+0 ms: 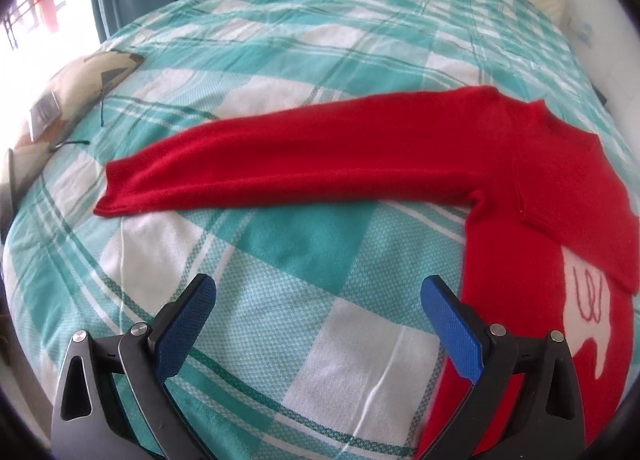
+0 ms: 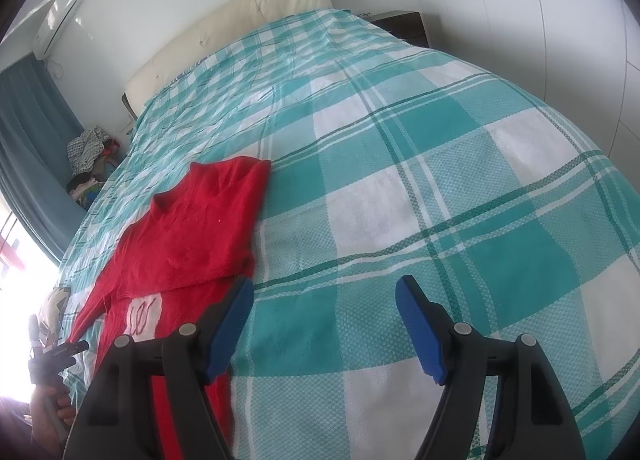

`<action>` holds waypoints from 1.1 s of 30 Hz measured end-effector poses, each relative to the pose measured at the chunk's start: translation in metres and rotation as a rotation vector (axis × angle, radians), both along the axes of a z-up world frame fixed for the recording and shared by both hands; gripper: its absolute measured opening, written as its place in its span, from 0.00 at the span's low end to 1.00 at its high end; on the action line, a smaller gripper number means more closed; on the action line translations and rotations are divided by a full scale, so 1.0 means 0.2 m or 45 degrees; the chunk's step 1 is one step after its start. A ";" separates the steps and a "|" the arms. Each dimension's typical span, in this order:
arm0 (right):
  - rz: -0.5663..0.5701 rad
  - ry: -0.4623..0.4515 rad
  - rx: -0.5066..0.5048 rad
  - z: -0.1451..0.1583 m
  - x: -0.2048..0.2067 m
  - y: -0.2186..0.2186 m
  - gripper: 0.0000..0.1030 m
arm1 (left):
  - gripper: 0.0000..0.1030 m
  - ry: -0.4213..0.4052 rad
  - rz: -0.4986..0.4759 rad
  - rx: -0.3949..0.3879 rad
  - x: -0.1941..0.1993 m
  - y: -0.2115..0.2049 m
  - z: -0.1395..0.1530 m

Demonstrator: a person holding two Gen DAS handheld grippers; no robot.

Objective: Fold small clothes
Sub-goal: 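Move the open left tool around to the sweater hem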

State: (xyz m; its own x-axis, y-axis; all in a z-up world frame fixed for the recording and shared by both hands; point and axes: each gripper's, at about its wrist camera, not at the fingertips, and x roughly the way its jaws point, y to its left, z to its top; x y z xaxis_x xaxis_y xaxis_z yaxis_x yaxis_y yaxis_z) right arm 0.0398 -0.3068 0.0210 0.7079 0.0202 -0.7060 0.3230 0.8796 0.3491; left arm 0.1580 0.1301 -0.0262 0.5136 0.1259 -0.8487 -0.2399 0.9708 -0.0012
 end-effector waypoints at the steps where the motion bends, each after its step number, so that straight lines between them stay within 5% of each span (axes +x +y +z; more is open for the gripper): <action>1: -0.002 -0.002 0.000 0.00 0.00 0.00 0.71 | 0.99 -0.041 -0.008 0.004 0.01 0.01 0.04; 8: -0.009 -0.009 0.005 0.01 -0.01 -0.01 0.71 | 0.99 -0.247 -0.087 0.003 0.02 -0.04 0.17; 19: -0.010 -0.012 0.011 0.01 -0.01 -0.01 0.71 | 1.00 -0.279 -0.111 0.020 0.02 -0.10 0.18; 26: -0.017 -0.013 0.014 0.01 -0.02 -0.01 0.71 | 0.99 -0.246 -0.081 -0.185 0.03 0.05 0.22; 33: -0.026 -0.036 0.051 0.03 -0.03 -0.03 0.71 | 0.99 -0.240 0.184 -0.448 0.05 0.71 0.29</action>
State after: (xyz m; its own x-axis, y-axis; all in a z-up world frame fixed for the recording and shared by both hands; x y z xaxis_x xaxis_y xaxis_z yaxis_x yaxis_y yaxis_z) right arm 0.0342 -0.3130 0.0266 0.7281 0.0333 -0.6847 0.3303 0.8582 0.3930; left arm 0.1687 0.2717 0.0310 0.6622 -0.0728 -0.7458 -0.3377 0.8595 -0.3837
